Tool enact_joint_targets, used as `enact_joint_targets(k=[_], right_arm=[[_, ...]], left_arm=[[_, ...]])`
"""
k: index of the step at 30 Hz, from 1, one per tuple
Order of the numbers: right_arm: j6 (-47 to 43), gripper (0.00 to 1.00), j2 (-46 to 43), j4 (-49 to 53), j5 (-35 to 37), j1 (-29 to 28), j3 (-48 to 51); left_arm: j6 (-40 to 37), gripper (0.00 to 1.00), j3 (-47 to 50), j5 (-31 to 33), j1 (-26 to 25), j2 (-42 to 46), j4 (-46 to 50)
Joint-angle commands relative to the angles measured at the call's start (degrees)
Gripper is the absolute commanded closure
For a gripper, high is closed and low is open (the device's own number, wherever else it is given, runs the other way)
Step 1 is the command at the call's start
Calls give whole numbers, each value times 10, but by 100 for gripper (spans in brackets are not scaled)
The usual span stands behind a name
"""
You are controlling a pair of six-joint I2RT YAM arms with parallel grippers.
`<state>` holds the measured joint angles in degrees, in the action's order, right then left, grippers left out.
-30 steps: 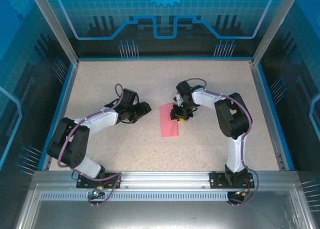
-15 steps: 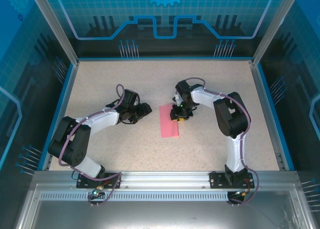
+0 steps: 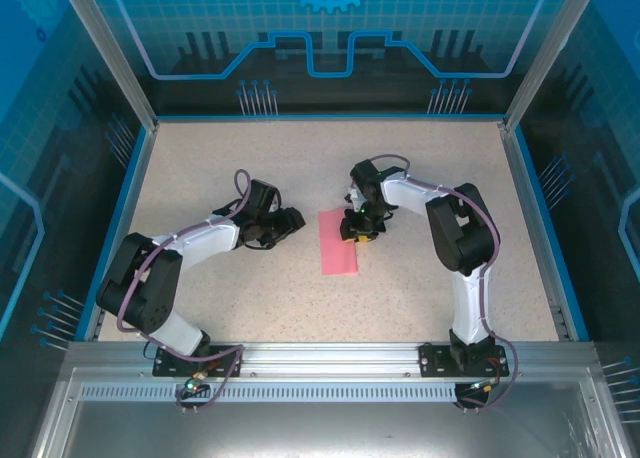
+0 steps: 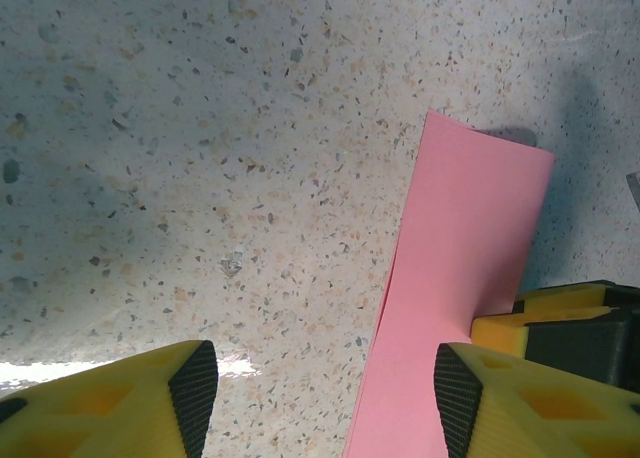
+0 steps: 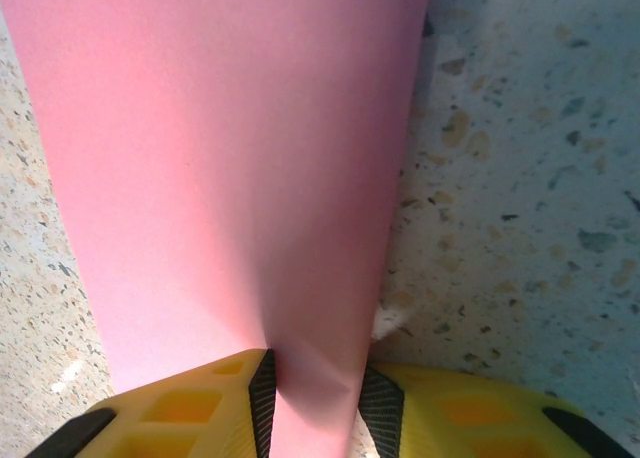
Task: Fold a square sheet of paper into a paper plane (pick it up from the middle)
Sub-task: Fold the square sheet of paper in half at the center of the table.
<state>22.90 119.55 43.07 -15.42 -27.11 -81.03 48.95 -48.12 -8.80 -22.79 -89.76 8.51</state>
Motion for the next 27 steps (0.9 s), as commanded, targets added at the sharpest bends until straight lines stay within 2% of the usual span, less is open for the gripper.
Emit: enact_joint_targets(k=[1, 11, 14, 17, 22, 27], right_arm=[[1, 64, 90, -18, 86, -9, 40], [5, 64, 99, -15, 87, -9, 37], [6, 63, 101, -14, 89, -10, 36], [5, 63, 102, -12, 92, -11, 36], [10, 62, 105, -9, 92, -11, 31], [13, 62, 108, -7, 91, -11, 32]], left_arm=[[-15, 37, -12, -9, -7, -9, 9], [-20, 39, -18, -51, -17, -29, -25], [-18, 45, -15, -112, -19, -46, -75], [-9, 56, -16, -155, -27, -67, -117], [0, 68, -38, -172, -43, -105, -133], [3, 72, -52, -181, -56, -130, -140]])
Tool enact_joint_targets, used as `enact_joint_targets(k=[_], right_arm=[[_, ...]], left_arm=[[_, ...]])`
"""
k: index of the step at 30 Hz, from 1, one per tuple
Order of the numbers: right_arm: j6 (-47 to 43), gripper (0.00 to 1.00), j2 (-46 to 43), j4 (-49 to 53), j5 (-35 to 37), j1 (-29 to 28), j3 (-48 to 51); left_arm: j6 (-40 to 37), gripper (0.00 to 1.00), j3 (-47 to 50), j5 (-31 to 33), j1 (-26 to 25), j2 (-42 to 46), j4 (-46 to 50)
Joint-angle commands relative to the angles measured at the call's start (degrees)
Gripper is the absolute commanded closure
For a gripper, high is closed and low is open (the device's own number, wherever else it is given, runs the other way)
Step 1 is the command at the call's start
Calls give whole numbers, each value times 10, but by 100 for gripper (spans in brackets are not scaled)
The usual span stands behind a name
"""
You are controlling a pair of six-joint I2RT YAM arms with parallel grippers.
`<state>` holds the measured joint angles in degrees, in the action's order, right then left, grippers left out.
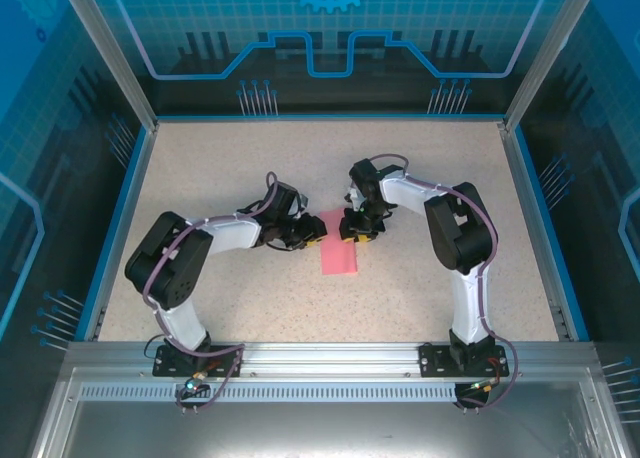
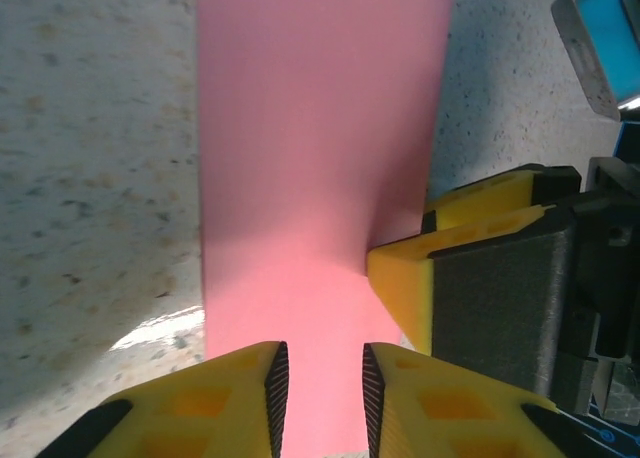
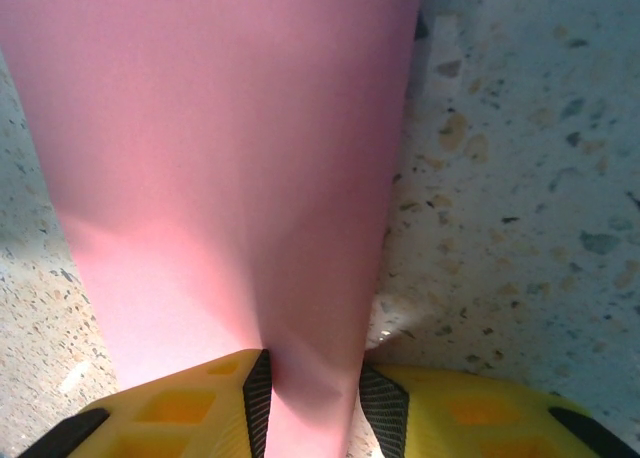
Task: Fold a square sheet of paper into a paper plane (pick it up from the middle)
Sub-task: Fold the square sheet of paper in half at the center of the table, then hold the square sheet of paper at the center of the table.
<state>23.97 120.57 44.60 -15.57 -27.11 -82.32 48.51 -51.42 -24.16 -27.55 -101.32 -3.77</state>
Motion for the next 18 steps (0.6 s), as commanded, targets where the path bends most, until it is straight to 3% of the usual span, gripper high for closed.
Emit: enact_joint_targets(k=[1, 18], right_arm=[[3, 62, 97, -23, 93, -11, 45], [-16, 63, 103, -21, 99, -15, 43]], left_arm=[[6, 73, -23, -29, -11, -19, -17], [-12, 82, -64, -8, -28, -75, 30]])
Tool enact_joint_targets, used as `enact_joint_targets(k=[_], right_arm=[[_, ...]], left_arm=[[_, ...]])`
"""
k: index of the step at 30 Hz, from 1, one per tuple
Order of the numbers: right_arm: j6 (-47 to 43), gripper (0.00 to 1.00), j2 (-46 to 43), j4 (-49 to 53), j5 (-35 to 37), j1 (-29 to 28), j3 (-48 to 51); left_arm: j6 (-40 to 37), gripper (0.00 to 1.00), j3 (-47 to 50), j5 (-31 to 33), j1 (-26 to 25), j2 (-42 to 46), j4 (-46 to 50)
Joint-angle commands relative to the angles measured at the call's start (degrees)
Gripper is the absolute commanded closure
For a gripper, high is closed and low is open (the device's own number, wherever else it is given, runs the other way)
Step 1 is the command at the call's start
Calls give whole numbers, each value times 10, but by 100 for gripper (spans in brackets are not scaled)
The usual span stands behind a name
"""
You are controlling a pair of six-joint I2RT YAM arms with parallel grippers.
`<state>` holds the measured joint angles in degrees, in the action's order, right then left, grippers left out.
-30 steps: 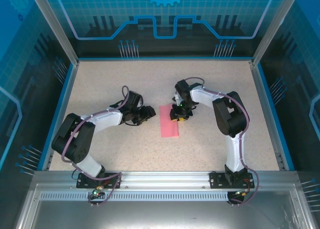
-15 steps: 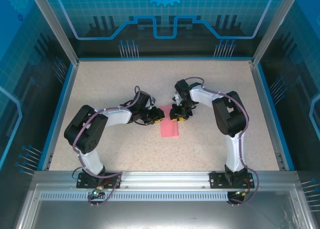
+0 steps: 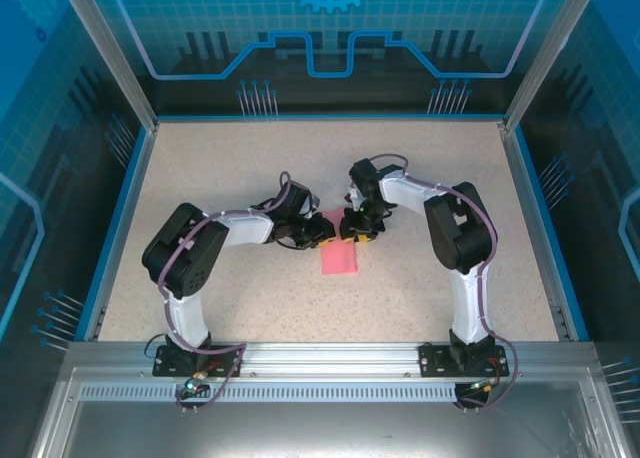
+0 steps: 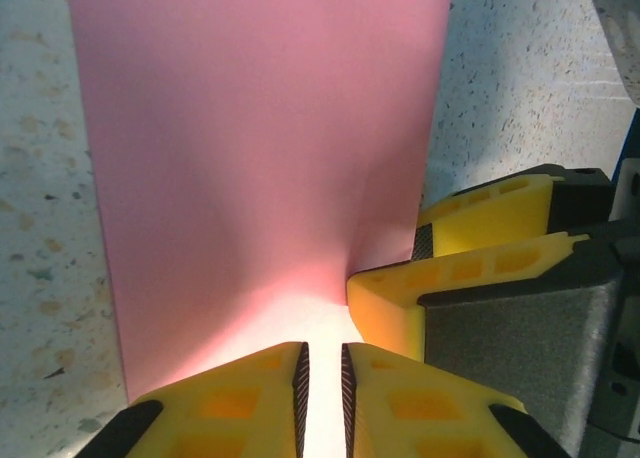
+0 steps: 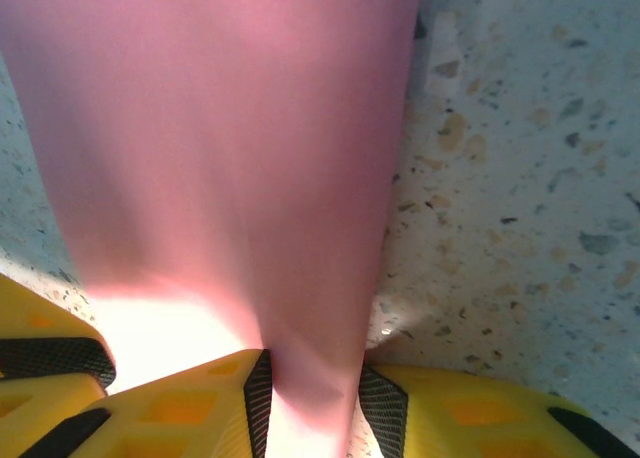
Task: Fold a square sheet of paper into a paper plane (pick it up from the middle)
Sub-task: Hold the square sheet of paper at the center of the table.
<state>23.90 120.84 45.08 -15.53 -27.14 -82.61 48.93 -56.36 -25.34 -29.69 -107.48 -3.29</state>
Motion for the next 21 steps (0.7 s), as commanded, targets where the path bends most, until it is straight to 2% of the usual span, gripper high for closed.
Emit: enact_joint_targets(k=[1, 14, 21], right_arm=[[-16, 63, 102, -25, 98, -15, 46], [-12, 63, 94, -27, 85, -17, 42], [-17, 59, -12, -42, 70, -13, 44]], left_arm=[[-17, 82, -16, 6, -8, -16, 30], [-19, 87, -1, 43, -9, -38, 68], [-3, 88, 54, 65, -13, -60, 55]])
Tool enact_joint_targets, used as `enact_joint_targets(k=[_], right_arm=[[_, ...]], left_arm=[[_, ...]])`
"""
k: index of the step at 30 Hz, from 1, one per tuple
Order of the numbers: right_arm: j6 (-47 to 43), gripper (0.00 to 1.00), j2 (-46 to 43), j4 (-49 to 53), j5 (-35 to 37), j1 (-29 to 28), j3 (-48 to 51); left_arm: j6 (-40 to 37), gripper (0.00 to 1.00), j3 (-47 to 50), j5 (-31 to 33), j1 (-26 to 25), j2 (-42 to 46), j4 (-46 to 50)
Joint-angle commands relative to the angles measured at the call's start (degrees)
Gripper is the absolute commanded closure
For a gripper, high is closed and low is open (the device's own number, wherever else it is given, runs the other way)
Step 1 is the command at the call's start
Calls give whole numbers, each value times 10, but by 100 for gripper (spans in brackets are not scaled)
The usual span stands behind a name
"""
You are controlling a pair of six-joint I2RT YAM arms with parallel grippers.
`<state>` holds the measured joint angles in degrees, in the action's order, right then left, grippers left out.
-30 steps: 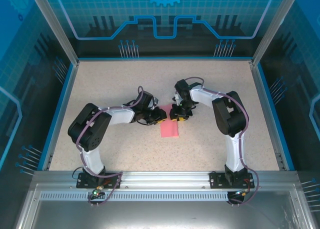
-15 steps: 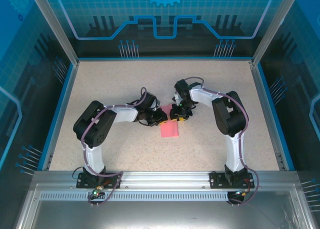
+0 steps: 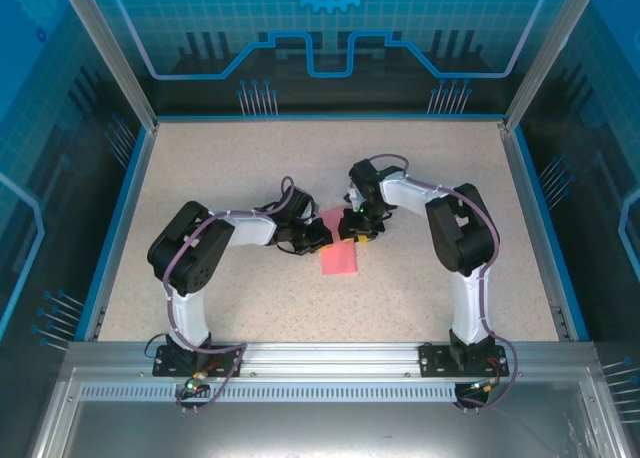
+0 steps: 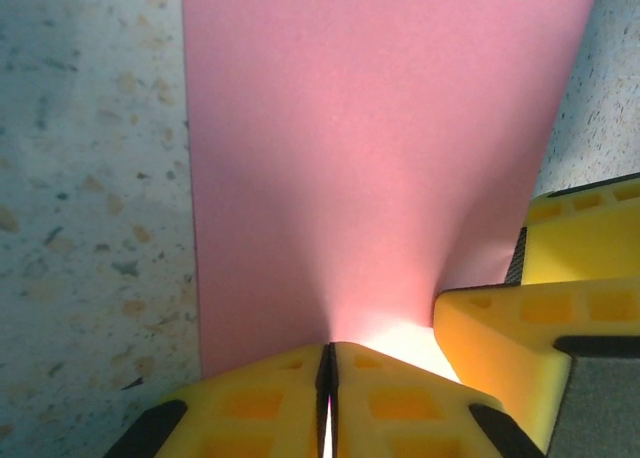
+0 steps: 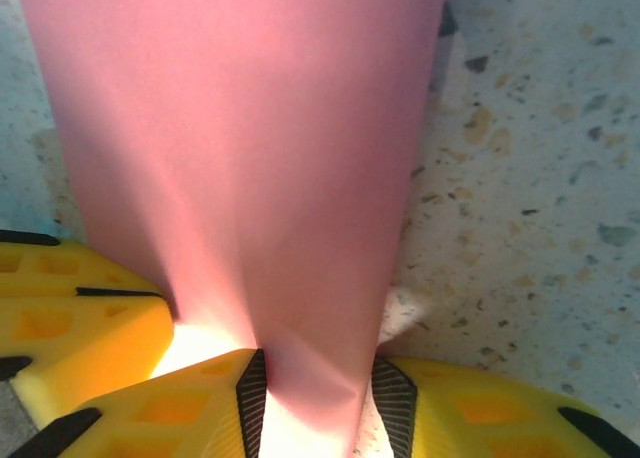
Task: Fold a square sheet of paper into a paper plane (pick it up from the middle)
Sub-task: Hold the square sheet of paper at the center of the table.
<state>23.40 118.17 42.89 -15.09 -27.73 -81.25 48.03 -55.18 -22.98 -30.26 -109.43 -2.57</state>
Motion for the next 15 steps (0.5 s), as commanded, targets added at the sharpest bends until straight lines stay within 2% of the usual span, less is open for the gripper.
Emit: enact_joint_targets(k=[1, 9, 13, 15], right_arm=[[-12, 59, -3, -23, 64, -6, 32], [8, 55, -141, -79, 60, 5, 68], [5, 58, -151, -104, 6, 0, 74], [7, 64, -133, -113, -30, -5, 66]], left_arm=[[7, 88, 46, 43, -7, -43, 46], [4, 93, 58, 56, -10, -54, 52], [2, 97, 58, 61, -11, -55, 58], [1, 100, 57, 63, -11, -55, 64]])
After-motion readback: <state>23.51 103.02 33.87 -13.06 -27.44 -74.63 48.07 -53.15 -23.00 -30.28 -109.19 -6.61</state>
